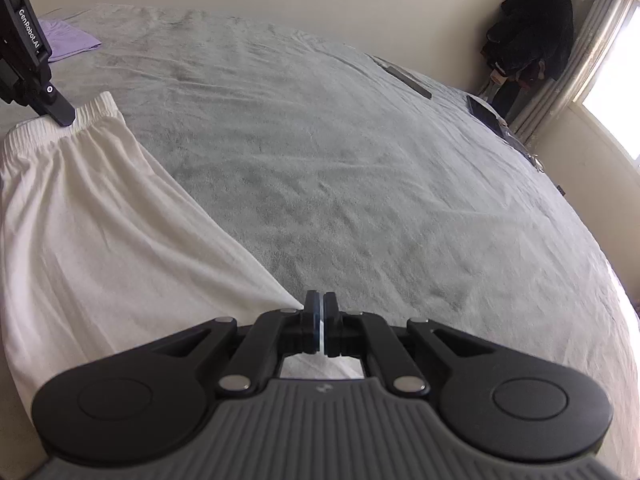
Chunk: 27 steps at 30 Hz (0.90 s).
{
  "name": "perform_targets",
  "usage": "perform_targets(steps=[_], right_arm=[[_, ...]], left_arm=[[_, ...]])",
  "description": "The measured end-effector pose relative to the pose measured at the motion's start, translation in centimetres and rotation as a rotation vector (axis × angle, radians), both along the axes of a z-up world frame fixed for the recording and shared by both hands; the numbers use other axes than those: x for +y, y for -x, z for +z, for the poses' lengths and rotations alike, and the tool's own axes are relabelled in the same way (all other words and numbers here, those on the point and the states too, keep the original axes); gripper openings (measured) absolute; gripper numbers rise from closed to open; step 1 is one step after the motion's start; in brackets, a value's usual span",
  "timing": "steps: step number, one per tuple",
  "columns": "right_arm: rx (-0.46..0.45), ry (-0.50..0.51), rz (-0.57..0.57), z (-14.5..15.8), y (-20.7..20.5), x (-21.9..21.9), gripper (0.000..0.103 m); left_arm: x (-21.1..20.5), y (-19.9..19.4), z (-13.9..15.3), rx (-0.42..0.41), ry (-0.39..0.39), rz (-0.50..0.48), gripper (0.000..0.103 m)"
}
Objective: Fold clothes
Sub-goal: 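Pinch the waistband with the left gripper while the right gripper smooths the folded trousers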
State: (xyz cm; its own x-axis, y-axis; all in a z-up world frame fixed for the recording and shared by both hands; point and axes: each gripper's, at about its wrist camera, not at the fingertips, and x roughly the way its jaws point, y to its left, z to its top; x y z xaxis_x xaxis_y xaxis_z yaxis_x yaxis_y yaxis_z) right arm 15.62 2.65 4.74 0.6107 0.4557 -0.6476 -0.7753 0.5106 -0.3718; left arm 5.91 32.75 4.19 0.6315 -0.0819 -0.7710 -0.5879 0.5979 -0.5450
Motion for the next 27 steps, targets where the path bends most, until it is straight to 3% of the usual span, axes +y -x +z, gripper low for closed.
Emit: perform_targets(steps=[7,13,19,22,27], right_arm=[[-0.003,-0.104,-0.05,2.0,2.8,-2.5,0.011],[0.045,-0.171,-0.206,2.1,4.4,-8.0,0.011],[0.24,-0.515,-0.568,1.7,6.6,-19.2,0.012],[0.288,-0.5,-0.58,0.1,8.7,-21.3,0.012],[0.24,-0.318,-0.493,-1.6,10.8,-19.0,0.012]], left_arm=[[1.1,0.7,0.4,0.001,0.005,0.048,0.006],[0.3,0.5,1.7,-0.076,-0.042,-0.008,0.02],[-3.7,-1.0,2.3,-0.153,-0.066,-0.211,0.022],[-5.7,-1.7,1.8,-0.133,-0.088,-0.27,0.022],[-6.9,-3.1,0.6,-0.059,-0.146,-0.268,0.022]])
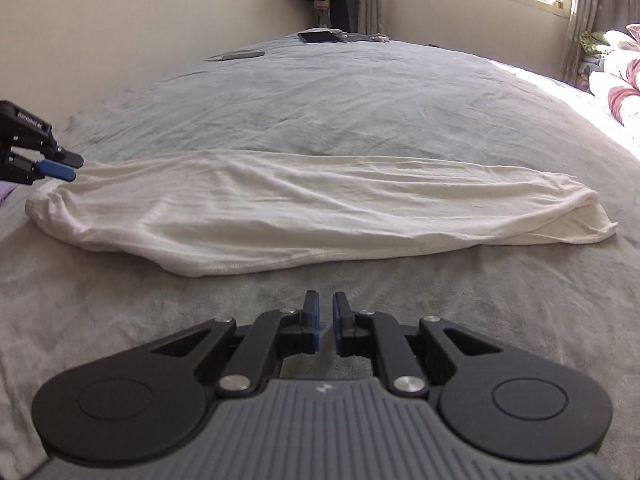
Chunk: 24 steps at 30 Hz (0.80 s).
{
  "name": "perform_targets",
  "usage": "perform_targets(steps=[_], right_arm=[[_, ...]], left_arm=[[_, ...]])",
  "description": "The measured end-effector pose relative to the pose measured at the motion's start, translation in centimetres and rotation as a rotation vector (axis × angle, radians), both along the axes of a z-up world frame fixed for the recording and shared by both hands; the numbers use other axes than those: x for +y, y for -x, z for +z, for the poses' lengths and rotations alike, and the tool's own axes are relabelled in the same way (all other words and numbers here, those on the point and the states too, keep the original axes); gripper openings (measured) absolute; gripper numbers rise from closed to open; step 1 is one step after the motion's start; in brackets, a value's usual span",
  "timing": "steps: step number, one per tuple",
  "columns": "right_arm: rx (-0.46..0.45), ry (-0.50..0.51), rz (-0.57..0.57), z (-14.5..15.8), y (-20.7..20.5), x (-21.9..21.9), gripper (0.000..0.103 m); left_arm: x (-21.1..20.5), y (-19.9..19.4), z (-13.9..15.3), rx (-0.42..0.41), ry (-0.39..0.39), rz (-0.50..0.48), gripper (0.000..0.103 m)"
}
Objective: Fold clothes
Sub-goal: 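Pinch the waistband with the left gripper while the right gripper smooths the folded trousers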
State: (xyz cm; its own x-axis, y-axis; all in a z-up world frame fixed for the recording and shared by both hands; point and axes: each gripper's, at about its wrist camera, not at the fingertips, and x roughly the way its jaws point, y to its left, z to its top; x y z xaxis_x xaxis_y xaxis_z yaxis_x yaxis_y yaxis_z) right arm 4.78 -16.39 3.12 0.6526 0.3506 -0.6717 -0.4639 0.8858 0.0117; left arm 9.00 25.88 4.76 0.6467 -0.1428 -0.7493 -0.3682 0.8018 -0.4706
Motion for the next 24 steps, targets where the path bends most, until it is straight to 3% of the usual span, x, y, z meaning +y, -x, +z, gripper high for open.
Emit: perform_targets(steps=[6,11,24], right_arm=[[-0.025,0.0,-0.025,-1.0,-1.2,1.2,0.014],[-0.061,0.032,-0.014,-1.3,-1.6,2.5,0.015],[-0.046,-0.106,-0.063,-1.3,-1.5,3.3,0.017]], left_arm=[[1.2,-0.6,-1.2,0.053,-0.007,0.073,0.022],[0.8,-0.7,-0.9,0.05,-0.038,0.075,0.022],[1.1,-0.7,-1.1,0.062,-0.016,0.096,0.022]])
